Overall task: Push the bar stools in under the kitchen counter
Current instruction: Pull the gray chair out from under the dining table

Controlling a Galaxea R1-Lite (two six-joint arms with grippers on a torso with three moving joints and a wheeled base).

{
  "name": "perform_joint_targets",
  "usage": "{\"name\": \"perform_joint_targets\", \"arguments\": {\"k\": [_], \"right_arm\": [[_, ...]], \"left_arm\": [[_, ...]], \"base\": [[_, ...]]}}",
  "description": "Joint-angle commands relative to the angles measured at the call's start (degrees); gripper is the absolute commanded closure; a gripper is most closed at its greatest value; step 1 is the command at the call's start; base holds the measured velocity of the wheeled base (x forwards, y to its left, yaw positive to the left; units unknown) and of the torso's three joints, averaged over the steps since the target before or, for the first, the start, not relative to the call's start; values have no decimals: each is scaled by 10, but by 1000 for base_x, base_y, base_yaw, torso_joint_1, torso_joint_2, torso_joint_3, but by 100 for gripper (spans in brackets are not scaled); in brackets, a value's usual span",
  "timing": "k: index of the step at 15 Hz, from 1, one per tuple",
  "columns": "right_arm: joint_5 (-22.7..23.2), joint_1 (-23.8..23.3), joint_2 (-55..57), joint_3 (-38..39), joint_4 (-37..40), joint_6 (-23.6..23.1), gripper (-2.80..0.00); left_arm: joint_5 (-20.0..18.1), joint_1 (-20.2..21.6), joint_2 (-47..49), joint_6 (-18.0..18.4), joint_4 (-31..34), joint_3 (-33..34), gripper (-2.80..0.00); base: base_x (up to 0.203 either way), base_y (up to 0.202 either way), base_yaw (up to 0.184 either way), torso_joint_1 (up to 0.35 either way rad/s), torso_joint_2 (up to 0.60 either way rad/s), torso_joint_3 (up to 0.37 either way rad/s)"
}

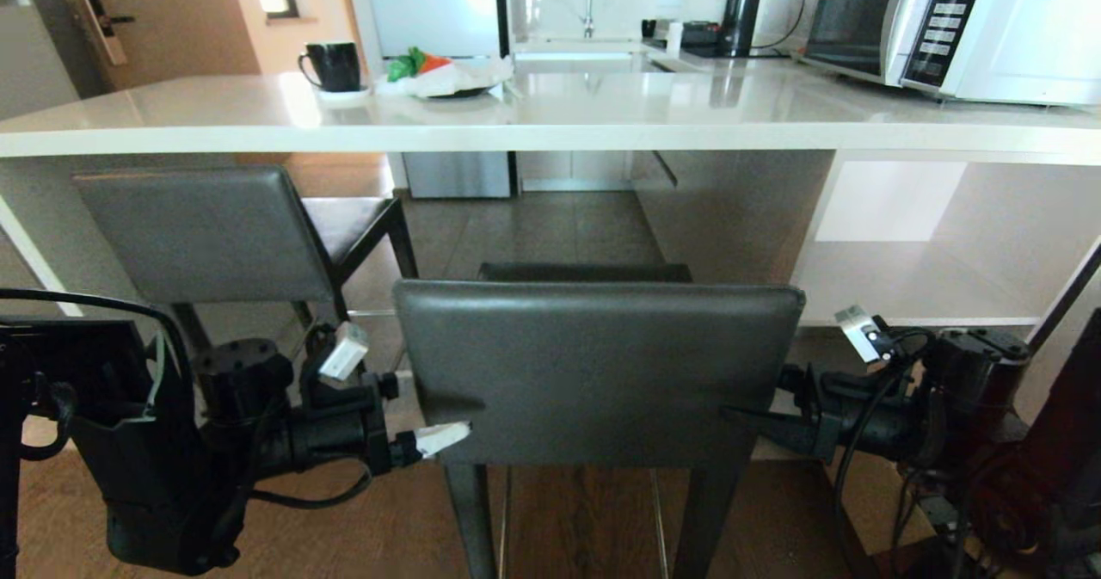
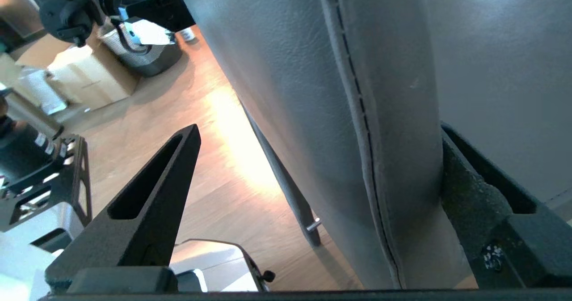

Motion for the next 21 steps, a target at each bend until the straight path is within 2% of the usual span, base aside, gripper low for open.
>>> {"name": "perform_joint_targets", "arguments": {"k": [1,2,4,5,10,14,18,21], "right_arm": [[4,0,-5,3,-5,0,-280],[4,0,-9,4,-5,0,-280],[3,1,-13,10,-5,-3,-280],[3,0,-15,16,-5,-3,-280],[3,-1,-15,18,-5,-7,-280],[-4,-10,-12,11,-5,-7,-280],[-6,-5,5,-11,-5,-7,-280],[-6,-4,25,-34,-5,-6,-280]], "left_arm": [[-2,1,-4,0,-6,7,-280],[-2,0,-4,7,-6,11,-280],[1,-2,3,55,-6,20,-280],[0,1,5,63,-6,22,-280],[0,5,5,59,-6,20,-280],[-3,50,7,50,-6,13,-280],[0,42,28,46,-6,-25,-280],[0,35,54,26,-6,-63,-280]], "base": [[-194,0,-1,-1,2,1],[-197,0,-2,-1,2,4],[-192,0,-2,2,2,-2],[-176,0,-2,2,2,5],[-19,0,-1,0,0,2],[0,0,0,0,0,0],[0,0,0,0,0,0],[0,0,0,0,0,0]]}}
